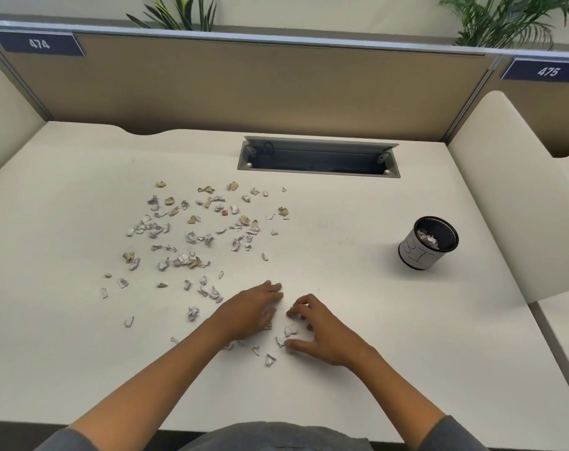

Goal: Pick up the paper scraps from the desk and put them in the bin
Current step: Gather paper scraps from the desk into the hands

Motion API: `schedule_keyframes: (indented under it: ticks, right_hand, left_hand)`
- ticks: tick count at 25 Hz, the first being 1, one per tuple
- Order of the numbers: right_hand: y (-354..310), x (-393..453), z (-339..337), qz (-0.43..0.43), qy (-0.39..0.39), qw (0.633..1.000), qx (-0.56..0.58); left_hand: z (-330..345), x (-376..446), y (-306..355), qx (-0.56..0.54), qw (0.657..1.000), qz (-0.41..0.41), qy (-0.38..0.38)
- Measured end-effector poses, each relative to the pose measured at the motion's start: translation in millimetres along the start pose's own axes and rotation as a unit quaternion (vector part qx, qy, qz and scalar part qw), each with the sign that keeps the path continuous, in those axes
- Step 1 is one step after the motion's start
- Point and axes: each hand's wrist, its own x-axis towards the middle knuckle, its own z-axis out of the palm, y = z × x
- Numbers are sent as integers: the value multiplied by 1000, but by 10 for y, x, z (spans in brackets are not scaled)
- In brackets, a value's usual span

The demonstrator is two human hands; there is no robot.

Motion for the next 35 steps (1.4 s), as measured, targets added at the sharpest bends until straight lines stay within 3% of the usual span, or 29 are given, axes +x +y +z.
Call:
schedule_keyframes:
  ticks: [4, 8, 21, 27, 31, 35]
  right_hand:
    - [-81, -89, 93, -31, -33, 999, -20]
    - [-133, -86, 247, -47, -18, 998, -37]
    - [-137, -11, 316, -24, 28, 997, -73]
    - [-163, -4, 283, 13, 41, 999, 11]
    - [-228, -43, 310, -2, -33, 999, 34]
    - [-261, -34, 322, -50, -101, 993, -26]
  left_hand:
    - [-119, -150, -24, -21, 997, -14, -68]
    - [-59, -331, -29, -25, 995, -18, -95]
    - [140, -529, 18, -42, 998, -19, 33]
    - [152, -496, 39, -28, 996, -48, 63]
    - [158, -473, 44, -34, 994, -63, 79]
    - [125, -466, 67, -42, 994, -68, 72]
